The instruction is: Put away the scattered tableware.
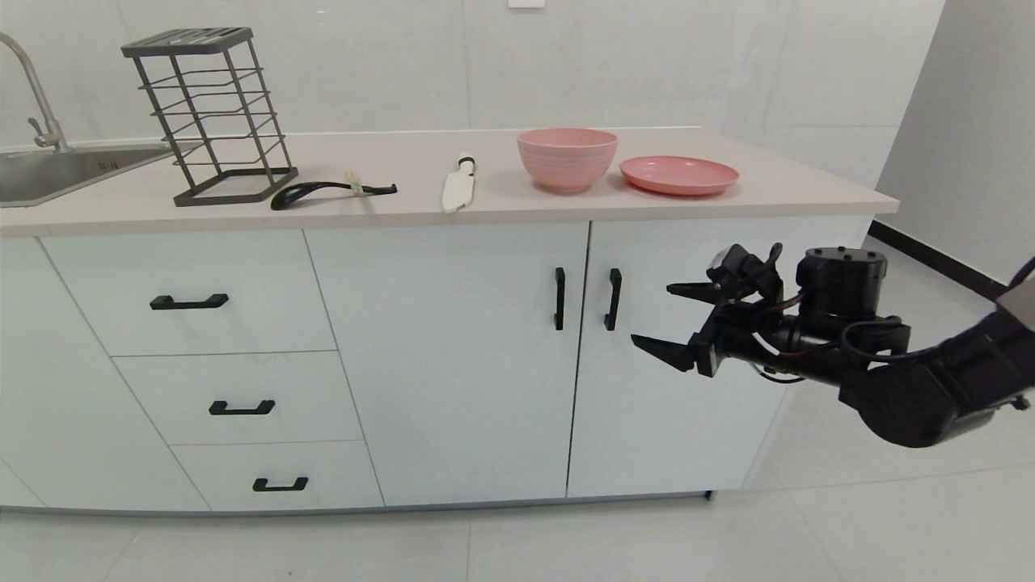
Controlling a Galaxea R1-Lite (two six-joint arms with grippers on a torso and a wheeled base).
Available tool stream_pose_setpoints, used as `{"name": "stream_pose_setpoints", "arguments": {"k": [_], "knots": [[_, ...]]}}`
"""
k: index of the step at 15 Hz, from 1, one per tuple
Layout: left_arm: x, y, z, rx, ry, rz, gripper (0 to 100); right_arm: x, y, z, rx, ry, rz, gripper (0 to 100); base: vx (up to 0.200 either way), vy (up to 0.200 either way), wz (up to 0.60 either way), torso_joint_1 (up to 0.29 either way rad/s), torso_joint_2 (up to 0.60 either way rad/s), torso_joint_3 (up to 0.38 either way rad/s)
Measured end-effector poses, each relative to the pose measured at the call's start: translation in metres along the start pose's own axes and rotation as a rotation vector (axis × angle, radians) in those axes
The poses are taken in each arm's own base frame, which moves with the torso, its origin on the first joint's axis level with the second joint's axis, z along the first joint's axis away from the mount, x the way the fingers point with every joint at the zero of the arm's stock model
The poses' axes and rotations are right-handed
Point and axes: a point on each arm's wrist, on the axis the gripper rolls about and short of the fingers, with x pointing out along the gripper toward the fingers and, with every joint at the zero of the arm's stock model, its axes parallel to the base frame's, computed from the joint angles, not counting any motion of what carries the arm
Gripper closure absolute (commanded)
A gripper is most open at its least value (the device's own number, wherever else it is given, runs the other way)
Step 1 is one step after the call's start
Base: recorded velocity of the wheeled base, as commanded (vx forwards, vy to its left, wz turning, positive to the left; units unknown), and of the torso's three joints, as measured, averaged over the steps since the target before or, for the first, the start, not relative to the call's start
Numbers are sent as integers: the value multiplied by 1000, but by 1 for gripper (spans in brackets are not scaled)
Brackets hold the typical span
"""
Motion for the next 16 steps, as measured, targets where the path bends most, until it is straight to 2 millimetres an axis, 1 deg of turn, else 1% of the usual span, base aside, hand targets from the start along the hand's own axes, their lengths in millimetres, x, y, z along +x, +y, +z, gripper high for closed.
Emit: {"name": "stream_pose_setpoints", "arguments": {"k": [2, 4, 6, 8, 11, 16], "knots": [[0, 0, 0, 0, 0, -1, 0, 19, -9, -8, -10, -28, 24, 0, 0, 0, 0, 0, 0, 0], [0, 0, 0, 12, 0, -3, 0, 30, -12, -22, 0, -16, 45, 0, 0, 0, 0, 0, 0, 0], [0, 0, 0, 20, 1, -6, 0, 40, -14, -29, 1, -14, 55, 0, 0, 0, 0, 0, 0, 0], [0, 0, 0, 25, 0, -7, 0, 47, -20, -33, -1, -22, 53, 0, 0, 0, 0, 0, 0, 0], [0, 0, 0, 28, 0, -7, 0, 58, -23, -40, -2, -34, 81, 0, 0, 0, 0, 0, 0, 0], [0, -1, 0, 30, 2, -51, 0, 67, -25, -47, -3, -48, 119, 0, 0, 0, 0, 0, 0, 0]]}}
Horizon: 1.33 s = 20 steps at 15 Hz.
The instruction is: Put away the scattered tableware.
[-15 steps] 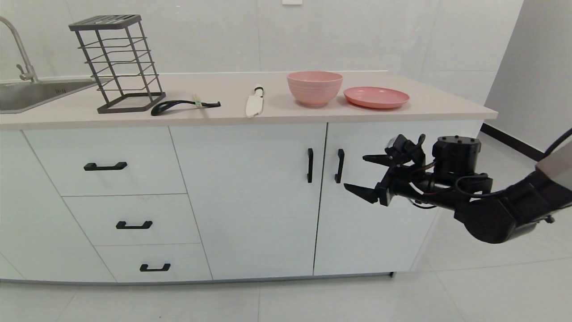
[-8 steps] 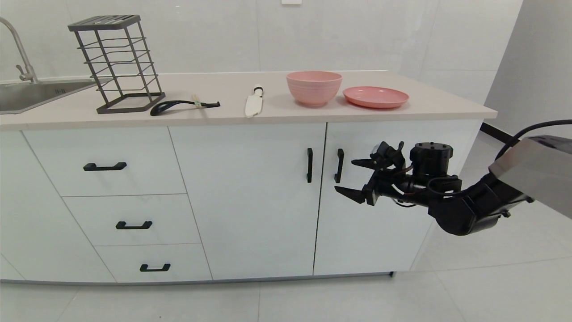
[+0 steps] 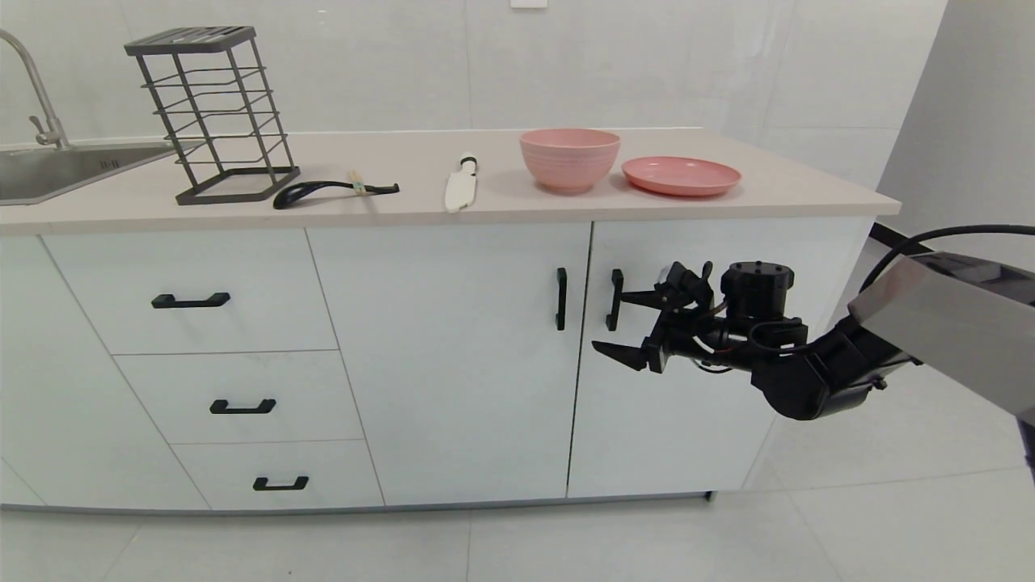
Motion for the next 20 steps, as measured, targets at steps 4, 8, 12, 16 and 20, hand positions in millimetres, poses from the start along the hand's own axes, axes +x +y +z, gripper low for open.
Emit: {"name": "stream_pose_setpoints", "arguments": {"k": [4, 8, 12, 16, 20], "knots": [[-1, -1, 8, 50, -60, -32, 0, 5, -4, -2, -5, -9, 2, 0, 0, 0, 0, 0, 0, 0], [-30, -5, 100, 89, -413, -123, 0, 9, -4, -4, -6, -32, 58, 0, 0, 0, 0, 0, 0, 0], [-16, -4, 118, 68, -335, -426, 0, 7, -2, -3, -16, -83, 178, 0, 0, 0, 0, 0, 0, 0], [28, -11, 135, 14, -229, -657, 0, -8, 10, 1, 6, -83, 235, 0, 0, 0, 0, 0, 0, 0], [100, -49, 163, 47, -179, -847, 0, -45, 40, 12, 50, -46, 273, 0, 0, 0, 0, 0, 0, 0]]}}
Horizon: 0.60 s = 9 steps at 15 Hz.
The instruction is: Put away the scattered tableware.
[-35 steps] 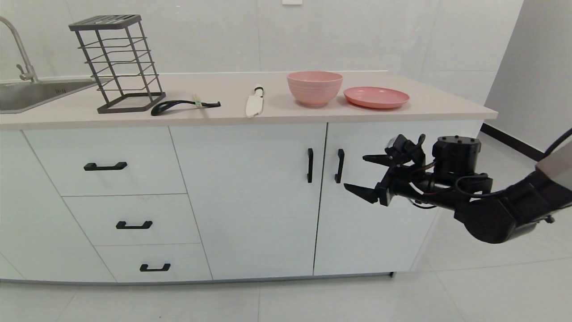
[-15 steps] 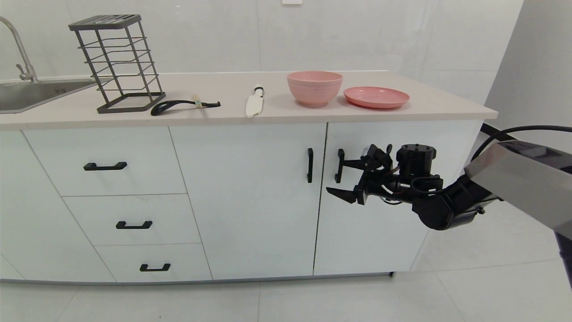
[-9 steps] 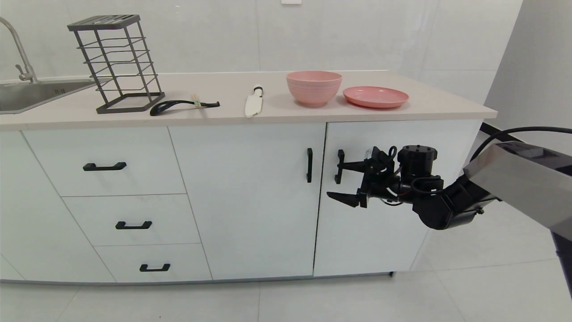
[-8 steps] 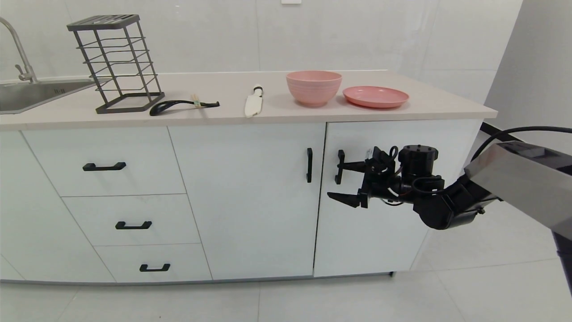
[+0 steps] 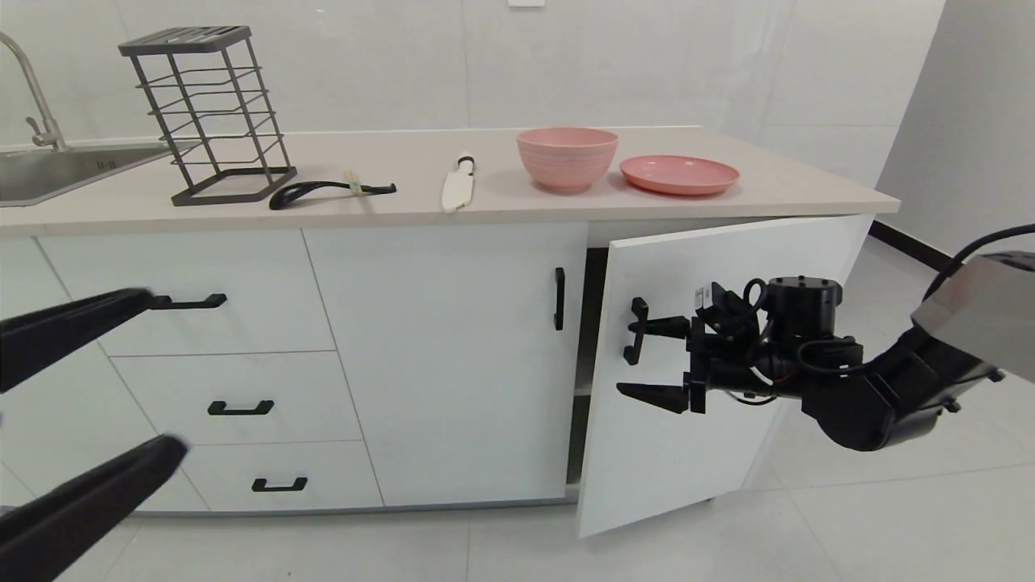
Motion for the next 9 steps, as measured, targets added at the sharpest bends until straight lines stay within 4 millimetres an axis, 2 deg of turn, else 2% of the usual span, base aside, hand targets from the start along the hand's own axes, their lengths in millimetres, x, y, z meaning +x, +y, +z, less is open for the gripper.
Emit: {"name": "stream_pose_setpoints", "arguments": {"k": [2, 4, 7, 9], "knots": [[56, 11, 4, 16, 37, -104, 0, -12, 17, 4, 13, 12, 8, 0, 0, 0, 0, 0, 0, 0], [110, 17, -12, 6, 100, -187, 0, -21, 31, 5, 7, 20, 13, 0, 0, 0, 0, 0, 0, 0], [189, 20, -59, -13, 149, -281, 0, -28, 41, 10, -16, 8, 11, 0, 0, 0, 0, 0, 0, 0], [227, 18, -87, -31, 161, -315, 0, -29, 43, 11, -22, 3, 12, 0, 0, 0, 0, 0, 0, 0]]}}
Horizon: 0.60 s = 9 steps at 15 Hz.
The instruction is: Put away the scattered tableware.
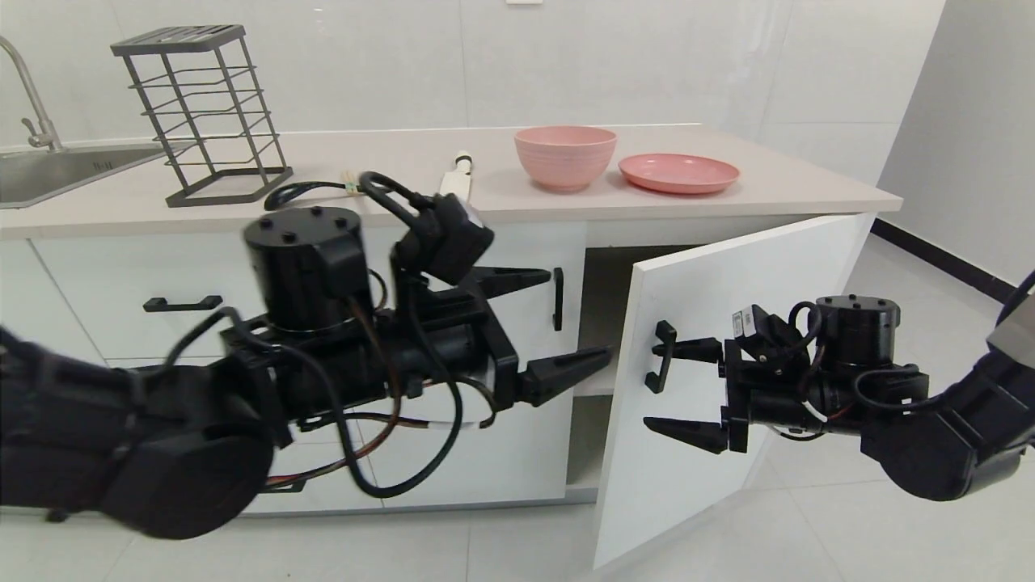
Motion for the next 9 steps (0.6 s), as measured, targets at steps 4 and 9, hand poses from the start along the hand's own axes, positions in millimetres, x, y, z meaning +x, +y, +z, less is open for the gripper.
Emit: {"name": "stream_pose_setpoints", "arguments": {"k": [4, 9], "knots": [[56, 20, -30, -15, 12, -10, 0, 0, 0, 3, -35, -25, -1, 0, 0, 0, 0, 0, 0, 0], [95, 36, -52, -5, -7, 13, 0, -4, 7, 0, -37, -26, 1, 0, 0, 0, 0, 0, 0, 0]]}}
